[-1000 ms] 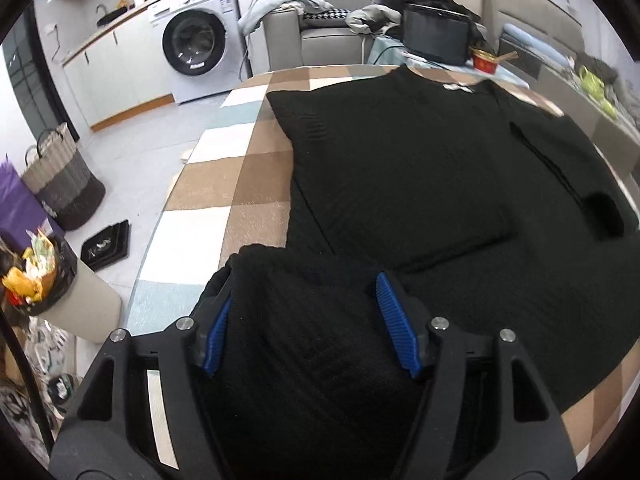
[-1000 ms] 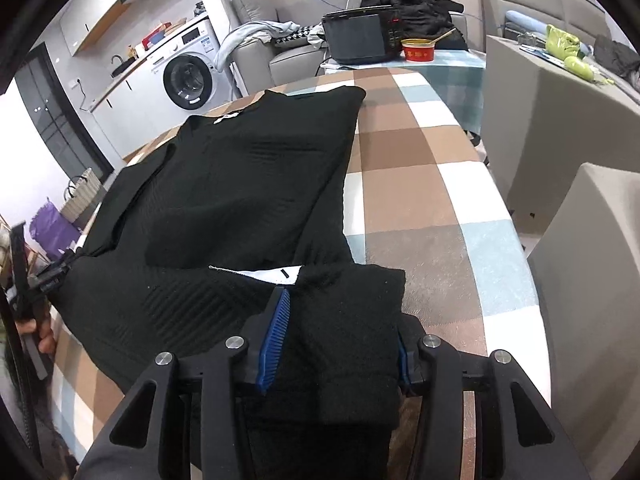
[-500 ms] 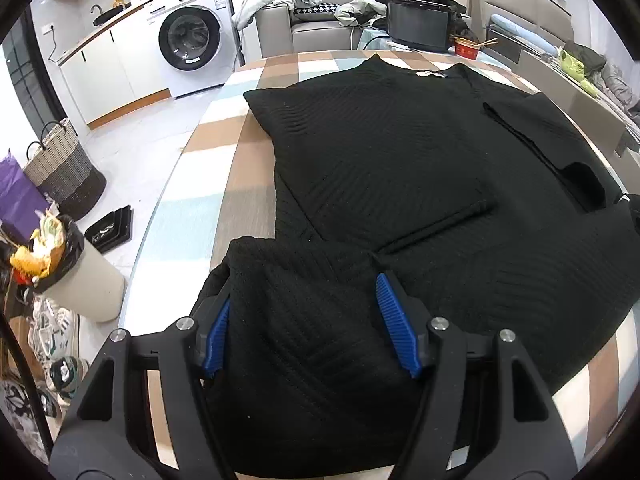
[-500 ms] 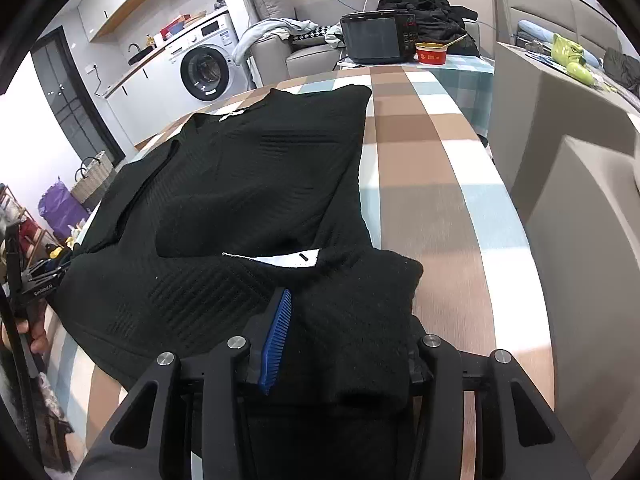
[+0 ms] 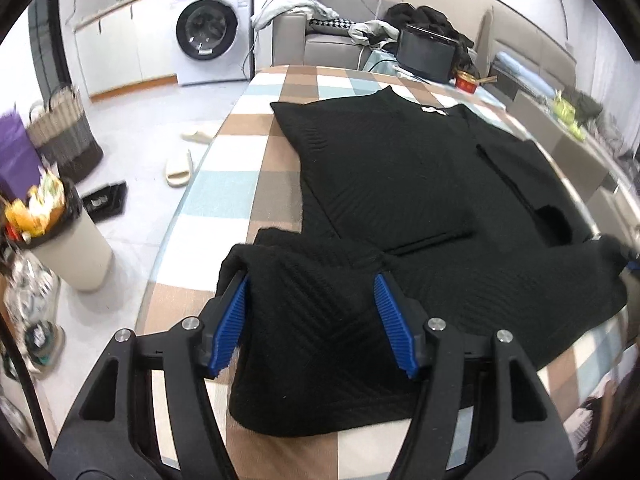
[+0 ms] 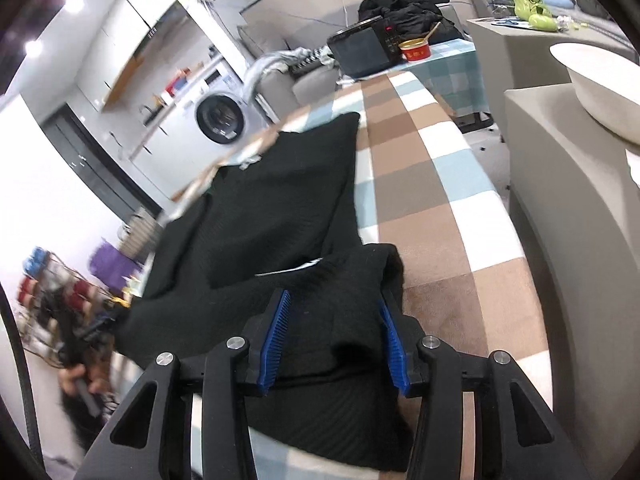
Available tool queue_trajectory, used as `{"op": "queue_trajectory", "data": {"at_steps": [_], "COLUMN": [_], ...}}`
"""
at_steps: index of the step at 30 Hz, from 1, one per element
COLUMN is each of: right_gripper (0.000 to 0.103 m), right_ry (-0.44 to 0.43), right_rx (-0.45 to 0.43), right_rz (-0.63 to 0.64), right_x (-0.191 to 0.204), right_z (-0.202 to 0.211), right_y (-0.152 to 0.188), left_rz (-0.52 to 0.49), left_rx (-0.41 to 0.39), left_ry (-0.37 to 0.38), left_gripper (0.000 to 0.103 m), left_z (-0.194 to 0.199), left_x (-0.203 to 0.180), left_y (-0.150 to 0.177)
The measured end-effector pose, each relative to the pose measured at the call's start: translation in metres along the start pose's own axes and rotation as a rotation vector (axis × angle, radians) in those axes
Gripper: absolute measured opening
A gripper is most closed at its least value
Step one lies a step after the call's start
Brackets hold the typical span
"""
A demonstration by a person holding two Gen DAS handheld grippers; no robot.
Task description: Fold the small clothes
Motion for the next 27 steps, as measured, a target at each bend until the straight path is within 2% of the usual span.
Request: {"op": "queue_trajectory", "data": {"at_steps": [2, 3, 5, 6, 9, 11, 19, 24, 27], "right_gripper": [0.046, 0.045, 0.038, 0.033, 0.011, 0.008, 0.007, 0.007, 0.007], "right_ry": [-0.003, -0.004, -0.019, -0.026, -0.017, -0.035, -0.167, -0.204, -0.212], "right_rx": [0.011, 0.017, 0.033, 0.038, 0.027, 0.015, -0.101, -0.169, -0.2], "right_rz": [-0.013, -0.02, -0.035, -0.036, -0.016, -0.016, -0.055, -0.057, -0.063], "right_x": [-0.002, -0.003, -0.002, 0.0, 0.003, 0.006, 0.016, 0.027, 0.037], "right_z": [-0.005, -0.007, -0.013, -0.016, -0.019, -0.016, 0.028, 0.04, 0.039], "right_y": [0.0, 0.001, 0.001, 0.001, 0.0, -0.001, -0.016, -0.035, -0.059], "left_rz": [0.053, 0.075, 0.128, 0.142, 0.158, 0.151, 0.182, 0.181, 0.188], "left_rx": [0.007, 0.01, 0.014, 0.015, -0.001, -0.016, -0.102, -0.165, -0.197], "left_ry": [0.032, 0.047, 0.081, 0.089, 0.108, 0.117, 0.162, 0.181, 0.186], "left_gripper": [0.058, 0.053, 0.045, 0.038, 0.019, 0.012, 0.008, 0.007, 0.004], "left_z": [0.0, -0.002, -0.001, -0.002, 0.003, 0.007, 0.041, 0.056, 0.057], "left_x": [0.006, 0.009, 0.014, 0.015, 0.017, 0.012, 0.012, 0.013, 0.018], "left_y": [0.004, 0.006, 0.01, 0.011, 0.011, 0.008, -0.013, -0.05, -0.081]}}
Point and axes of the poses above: each gripper's, at about its wrist camera, not at the fingertips, and z roughly against the way its jaws point, x to its left, y to its underside, the point moved 10 cm from there along -z, roughly the way its jaws point, and after that the axes turned 8 degrees about -z, right-handed, at the moved point
